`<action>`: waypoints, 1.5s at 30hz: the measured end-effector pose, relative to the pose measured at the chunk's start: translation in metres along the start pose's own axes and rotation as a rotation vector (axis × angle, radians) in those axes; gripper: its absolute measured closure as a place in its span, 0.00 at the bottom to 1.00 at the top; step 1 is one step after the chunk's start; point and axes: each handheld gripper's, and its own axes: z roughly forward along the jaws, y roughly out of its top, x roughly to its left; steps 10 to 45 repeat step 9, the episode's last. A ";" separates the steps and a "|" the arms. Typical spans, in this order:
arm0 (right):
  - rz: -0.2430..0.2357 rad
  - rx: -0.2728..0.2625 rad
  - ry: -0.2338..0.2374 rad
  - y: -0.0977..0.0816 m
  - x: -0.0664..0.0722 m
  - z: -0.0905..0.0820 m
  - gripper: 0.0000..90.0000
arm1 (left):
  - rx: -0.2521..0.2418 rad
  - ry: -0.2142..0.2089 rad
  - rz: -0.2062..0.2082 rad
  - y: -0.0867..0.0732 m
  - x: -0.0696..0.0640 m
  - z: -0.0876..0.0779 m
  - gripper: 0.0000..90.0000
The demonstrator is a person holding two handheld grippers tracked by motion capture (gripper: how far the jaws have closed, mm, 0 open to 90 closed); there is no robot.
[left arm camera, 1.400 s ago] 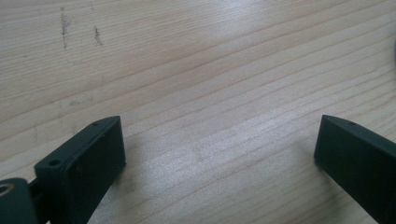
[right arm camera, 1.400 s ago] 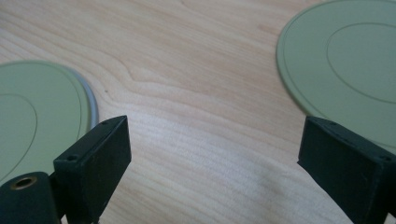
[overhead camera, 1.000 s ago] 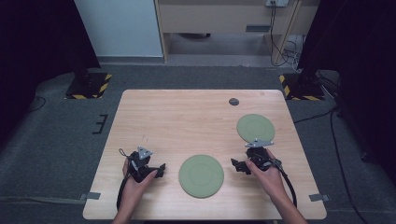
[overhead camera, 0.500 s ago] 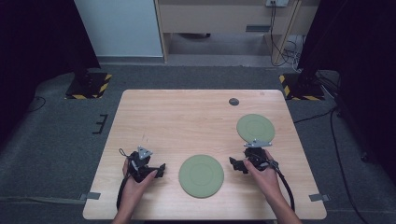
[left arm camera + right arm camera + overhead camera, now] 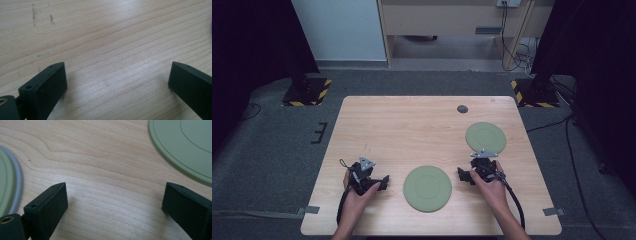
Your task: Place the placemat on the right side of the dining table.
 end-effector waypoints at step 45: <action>0.009 0.001 -0.011 -0.002 0.000 0.002 0.00 | 0.000 -0.002 0.003 0.000 0.000 0.000 0.01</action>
